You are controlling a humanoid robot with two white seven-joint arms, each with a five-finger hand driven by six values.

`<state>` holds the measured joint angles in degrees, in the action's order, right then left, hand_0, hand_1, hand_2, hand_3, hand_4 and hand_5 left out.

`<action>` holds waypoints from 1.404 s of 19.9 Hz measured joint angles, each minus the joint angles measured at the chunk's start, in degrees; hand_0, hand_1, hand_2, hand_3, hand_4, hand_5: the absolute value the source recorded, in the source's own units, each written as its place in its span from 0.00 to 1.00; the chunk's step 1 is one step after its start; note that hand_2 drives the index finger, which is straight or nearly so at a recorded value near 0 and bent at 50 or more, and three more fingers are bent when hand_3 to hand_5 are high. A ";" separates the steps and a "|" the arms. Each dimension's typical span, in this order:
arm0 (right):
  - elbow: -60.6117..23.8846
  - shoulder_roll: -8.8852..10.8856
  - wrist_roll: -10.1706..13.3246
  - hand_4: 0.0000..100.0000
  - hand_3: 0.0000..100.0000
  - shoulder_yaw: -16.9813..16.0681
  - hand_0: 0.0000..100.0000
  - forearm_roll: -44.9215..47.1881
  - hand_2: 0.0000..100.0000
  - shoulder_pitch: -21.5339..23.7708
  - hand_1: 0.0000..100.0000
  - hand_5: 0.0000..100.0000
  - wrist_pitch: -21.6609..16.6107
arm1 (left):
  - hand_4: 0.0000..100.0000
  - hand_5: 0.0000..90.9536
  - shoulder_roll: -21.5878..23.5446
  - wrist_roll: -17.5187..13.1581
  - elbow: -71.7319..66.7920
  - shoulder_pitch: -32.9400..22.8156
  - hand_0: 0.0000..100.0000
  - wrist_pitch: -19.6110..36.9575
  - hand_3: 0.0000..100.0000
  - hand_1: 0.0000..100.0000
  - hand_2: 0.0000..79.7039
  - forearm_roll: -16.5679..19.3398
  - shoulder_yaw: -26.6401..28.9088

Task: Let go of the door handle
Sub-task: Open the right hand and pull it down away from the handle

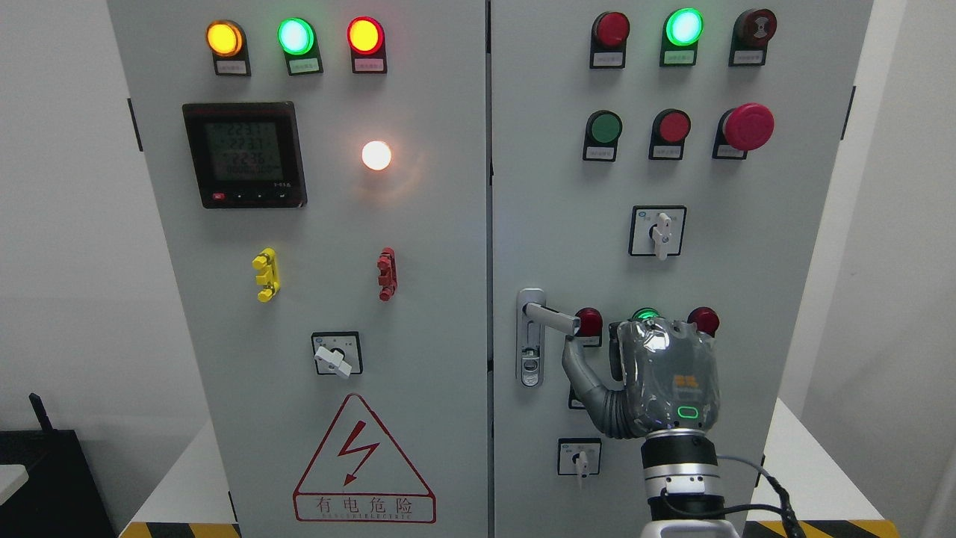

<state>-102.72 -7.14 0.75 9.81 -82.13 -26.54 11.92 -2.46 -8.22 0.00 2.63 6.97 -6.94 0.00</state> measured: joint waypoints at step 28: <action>-14.77 2.38 9.90 0.00 0.03 -10.45 0.46 12.53 0.00 20.77 0.08 0.00 -18.35 | 0.00 0.00 0.00 0.00 0.00 0.01 0.12 -0.41 0.00 0.39 0.00 0.00 0.00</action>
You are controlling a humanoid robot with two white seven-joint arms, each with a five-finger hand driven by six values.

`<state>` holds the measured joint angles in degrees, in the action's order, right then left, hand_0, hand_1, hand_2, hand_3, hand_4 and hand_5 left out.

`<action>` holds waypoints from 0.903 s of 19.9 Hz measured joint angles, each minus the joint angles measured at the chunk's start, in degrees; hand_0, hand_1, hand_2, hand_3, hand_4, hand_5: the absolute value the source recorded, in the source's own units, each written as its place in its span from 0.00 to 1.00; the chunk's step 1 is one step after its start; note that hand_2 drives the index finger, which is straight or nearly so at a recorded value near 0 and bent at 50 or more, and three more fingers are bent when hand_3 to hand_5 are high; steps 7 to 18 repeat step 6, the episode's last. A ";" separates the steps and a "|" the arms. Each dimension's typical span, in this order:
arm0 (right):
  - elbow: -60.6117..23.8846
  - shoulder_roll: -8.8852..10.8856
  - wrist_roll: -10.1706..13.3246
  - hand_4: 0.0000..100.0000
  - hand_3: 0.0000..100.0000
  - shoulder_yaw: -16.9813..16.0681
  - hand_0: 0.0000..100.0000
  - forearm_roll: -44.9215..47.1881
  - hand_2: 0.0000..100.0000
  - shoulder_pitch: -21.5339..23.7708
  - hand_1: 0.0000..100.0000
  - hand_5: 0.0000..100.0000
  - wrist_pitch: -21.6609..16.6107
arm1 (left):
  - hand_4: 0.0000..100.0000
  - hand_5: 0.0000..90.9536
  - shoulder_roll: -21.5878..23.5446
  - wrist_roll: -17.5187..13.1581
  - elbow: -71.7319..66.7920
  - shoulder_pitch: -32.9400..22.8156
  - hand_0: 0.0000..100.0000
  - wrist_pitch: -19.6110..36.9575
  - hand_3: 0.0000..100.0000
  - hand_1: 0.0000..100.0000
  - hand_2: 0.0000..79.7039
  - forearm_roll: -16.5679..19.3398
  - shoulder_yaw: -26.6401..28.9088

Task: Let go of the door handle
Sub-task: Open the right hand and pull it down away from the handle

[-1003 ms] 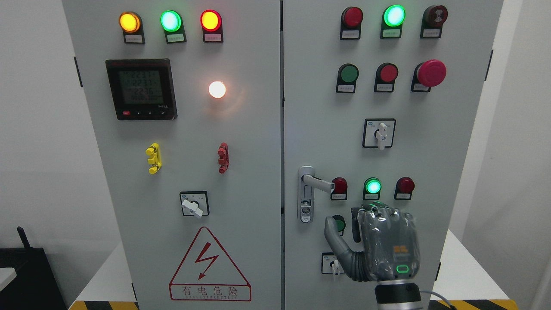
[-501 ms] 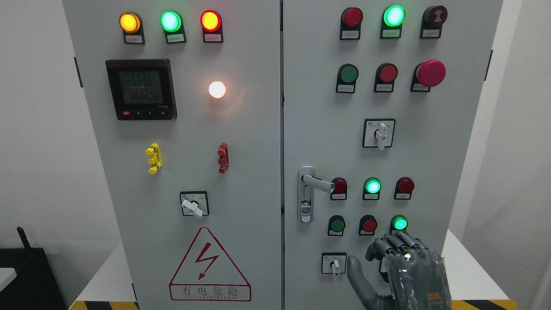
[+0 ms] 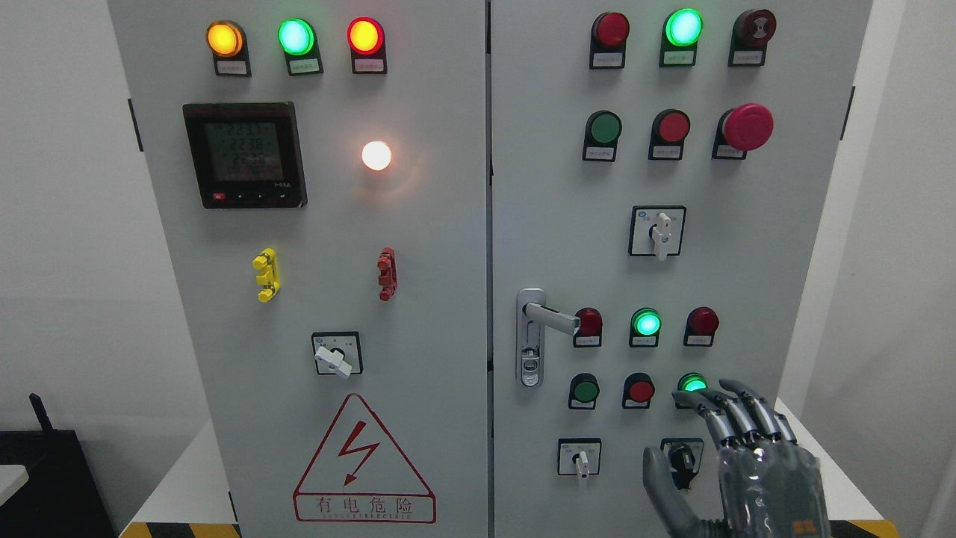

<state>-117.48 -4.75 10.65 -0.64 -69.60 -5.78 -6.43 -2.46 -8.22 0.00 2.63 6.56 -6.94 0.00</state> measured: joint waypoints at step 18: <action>-0.78 -0.04 -0.11 0.00 0.04 -0.51 0.45 0.41 0.00 0.10 0.10 0.00 -0.42 | 0.00 0.00 0.00 0.00 0.00 0.00 0.12 0.34 0.00 0.39 0.00 0.00 0.00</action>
